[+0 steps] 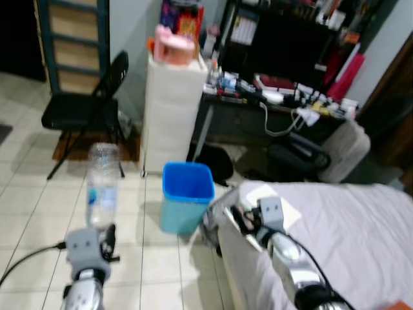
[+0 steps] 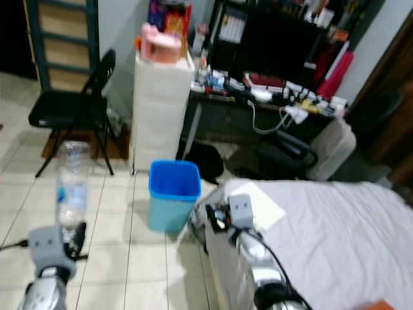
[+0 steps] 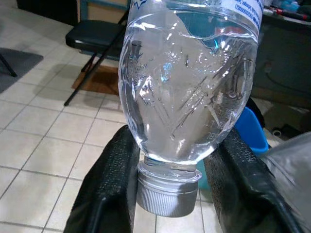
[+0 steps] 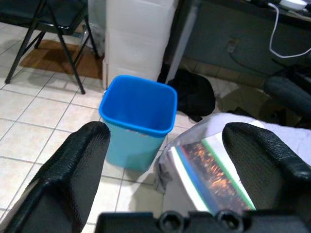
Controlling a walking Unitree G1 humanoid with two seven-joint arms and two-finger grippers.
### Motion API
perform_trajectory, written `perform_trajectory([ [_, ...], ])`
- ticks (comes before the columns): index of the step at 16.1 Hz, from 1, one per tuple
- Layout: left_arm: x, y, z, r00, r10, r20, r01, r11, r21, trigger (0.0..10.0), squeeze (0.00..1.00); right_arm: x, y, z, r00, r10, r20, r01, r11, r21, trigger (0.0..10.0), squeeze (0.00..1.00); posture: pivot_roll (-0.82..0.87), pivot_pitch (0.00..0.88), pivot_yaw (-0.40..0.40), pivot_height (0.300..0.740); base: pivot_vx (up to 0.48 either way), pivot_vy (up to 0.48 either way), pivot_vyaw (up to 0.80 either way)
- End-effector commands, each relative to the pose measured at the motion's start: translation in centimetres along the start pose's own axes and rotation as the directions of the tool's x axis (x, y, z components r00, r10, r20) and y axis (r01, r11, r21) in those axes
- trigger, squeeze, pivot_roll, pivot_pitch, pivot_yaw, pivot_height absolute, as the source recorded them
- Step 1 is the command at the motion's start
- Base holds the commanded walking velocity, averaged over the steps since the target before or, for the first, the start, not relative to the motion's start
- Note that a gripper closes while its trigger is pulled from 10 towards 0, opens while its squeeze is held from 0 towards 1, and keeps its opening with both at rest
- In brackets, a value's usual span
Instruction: Clean up the room
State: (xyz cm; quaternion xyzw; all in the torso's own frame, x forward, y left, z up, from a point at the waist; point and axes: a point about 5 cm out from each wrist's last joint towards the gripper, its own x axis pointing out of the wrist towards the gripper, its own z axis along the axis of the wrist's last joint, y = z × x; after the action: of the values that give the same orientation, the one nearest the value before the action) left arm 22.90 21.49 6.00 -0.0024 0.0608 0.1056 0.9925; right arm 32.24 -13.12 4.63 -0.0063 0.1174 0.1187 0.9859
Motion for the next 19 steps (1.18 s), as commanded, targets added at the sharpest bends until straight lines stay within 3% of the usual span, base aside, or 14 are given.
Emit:
perform_trajectory([
  [1,0.0,-1.7,0.6,0.998,-0.050,0.034,0.050,0.999,-0.013,10.0,0.00,-0.3,-1.6,0.0,0.999,-0.036,-0.005,0.036,0.999,-0.009,10.0,0.00,0.31,0.000,-0.228,0.740,0.439,0.000,0.00],
  [9,-0.3,-1.7,0.3,0.999,-0.040,0.028,0.040,0.999,-0.023,10.0,0.00,-0.3,-1.2,-0.2,1.000,0.026,-0.016,-0.026,0.999,-0.036,10.0,0.00,0.32,0.000,-0.241,0.740,0.440,0.000,0.00],
  [11,-0.5,-2.0,0.2,0.999,-0.046,0.028,0.047,0.999,-0.025,10.0,0.00,-0.3,-0.8,-0.2,0.998,0.061,-0.016,-0.062,0.995,-0.076,10.0,0.00,0.33,0.000,-0.243,0.740,0.439,0.000,0.70],
  [15,-0.5,-2.0,0.3,0.998,-0.047,0.030,0.048,0.999,-0.021,10.0,0.00,-0.3,-0.4,-0.2,0.996,0.093,-0.004,-0.094,0.993,-0.075,10.0,0.00,0.32,0.000,-0.244,0.740,0.442,0.000,0.58],
  [19,-0.4,-1.9,0.1,0.999,-0.045,0.027,0.045,0.999,-0.024,10.0,0.00,-0.4,-0.6,-0.2,0.997,0.077,0.002,-0.077,0.995,-0.065,10.0,0.00,0.32,0.000,-0.242,0.740,0.441,0.000,0.00],
])
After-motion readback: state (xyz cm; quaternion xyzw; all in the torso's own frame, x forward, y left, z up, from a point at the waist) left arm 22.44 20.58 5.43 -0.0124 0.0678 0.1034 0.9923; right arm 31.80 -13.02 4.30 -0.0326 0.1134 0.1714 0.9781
